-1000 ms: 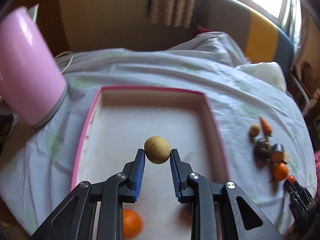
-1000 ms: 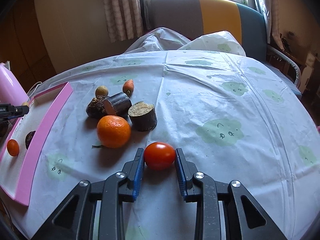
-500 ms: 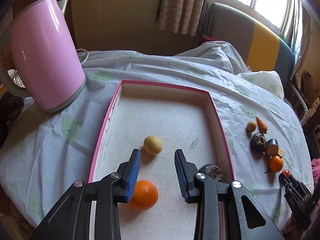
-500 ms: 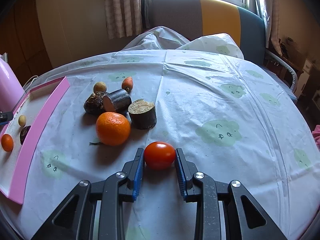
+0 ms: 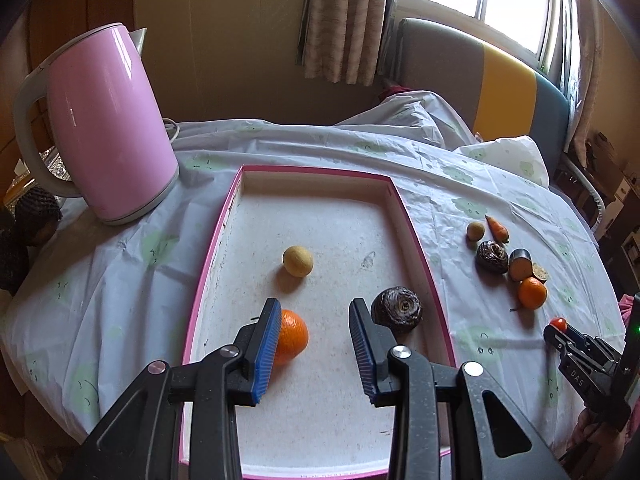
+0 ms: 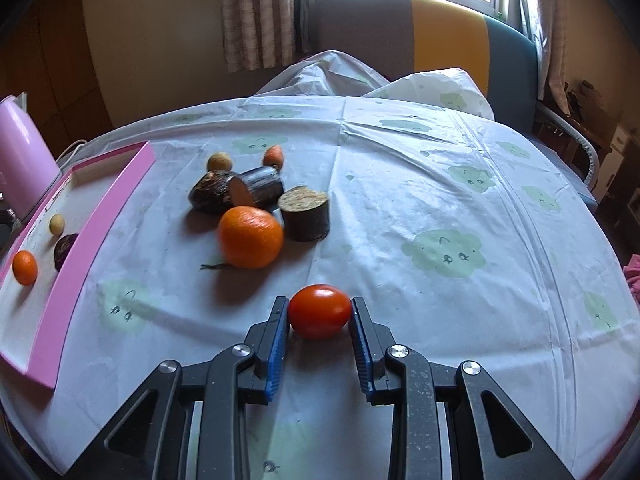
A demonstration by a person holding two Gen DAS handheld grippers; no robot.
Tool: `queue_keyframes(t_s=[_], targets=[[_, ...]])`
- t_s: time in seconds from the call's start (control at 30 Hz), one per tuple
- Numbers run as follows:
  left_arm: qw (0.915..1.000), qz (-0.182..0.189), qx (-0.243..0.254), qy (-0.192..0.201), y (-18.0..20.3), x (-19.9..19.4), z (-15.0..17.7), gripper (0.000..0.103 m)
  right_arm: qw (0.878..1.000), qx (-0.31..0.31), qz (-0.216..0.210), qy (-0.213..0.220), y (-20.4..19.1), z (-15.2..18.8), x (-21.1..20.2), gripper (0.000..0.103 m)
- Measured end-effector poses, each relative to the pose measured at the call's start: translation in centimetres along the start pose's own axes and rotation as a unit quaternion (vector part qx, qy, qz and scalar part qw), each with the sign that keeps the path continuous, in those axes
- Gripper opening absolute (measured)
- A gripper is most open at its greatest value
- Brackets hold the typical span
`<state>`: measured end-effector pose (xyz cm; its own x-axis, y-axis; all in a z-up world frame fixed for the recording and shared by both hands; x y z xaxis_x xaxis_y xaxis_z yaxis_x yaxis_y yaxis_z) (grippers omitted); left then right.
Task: Organize fruits
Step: 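Carry the red cherry tomato into the tray and open the right tool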
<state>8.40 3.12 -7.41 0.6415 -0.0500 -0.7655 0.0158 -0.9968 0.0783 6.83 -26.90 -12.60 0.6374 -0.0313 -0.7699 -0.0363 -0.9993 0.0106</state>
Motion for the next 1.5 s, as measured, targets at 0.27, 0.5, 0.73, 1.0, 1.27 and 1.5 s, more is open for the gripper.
queue_keyframes(t_s=[0.27, 0.5, 0.73, 1.0, 1.27, 1.5], targets=[[0.9999, 0.005, -0.003, 0.009, -0.3, -1.1, 0.7, 0.035, 0.998, -0.026, -0.05, -0.002, -3.9, 0.3, -1.4, 0.03], [0.9998, 0.003, -0.012, 0.015, -1.4, -1.8, 1.0, 0.035, 0.992, -0.064, -0.113, 0.007, -9.4, -0.7, -2.9, 0.03], [0.9994, 0.001, -0.026, 0.021, -2.5, -2.3, 1.1, 0.035, 0.976, -0.123, -0.18, 0.009, -16.0, -1.4, -4.4, 0.03], [0.9991, 0.0, -0.039, 0.018, -3.5, -2.4, 1.6, 0.035, 0.965, -0.164, -0.206, -0.001, -20.5, -1.4, -4.0, 0.03], [0.9986, 0.001, -0.051, 0.014, -4.2, -2.2, 2.0, 0.035, 0.966, -0.182, -0.182, -0.02, -22.6, -1.4, -1.5, 0.031], [0.9986, 0.003, -0.051, 0.009, -4.2, -1.9, 2.3, 0.035, 0.97, -0.172, -0.171, -0.016, -22.5, -1.3, -1.1, 0.046]])
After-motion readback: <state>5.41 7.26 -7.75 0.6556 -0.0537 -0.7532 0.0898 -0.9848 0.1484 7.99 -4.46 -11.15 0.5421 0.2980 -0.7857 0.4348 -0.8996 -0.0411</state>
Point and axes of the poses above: each gripper's, at about its wrist camera, not at the fingertips, and x roughly the way its jaws point, y to its right, z to its underside, the point moved 7 cm from there along x, roughly the way its jaws point, and after that the axes turned 1 degree about z, right-handed, at the moved point
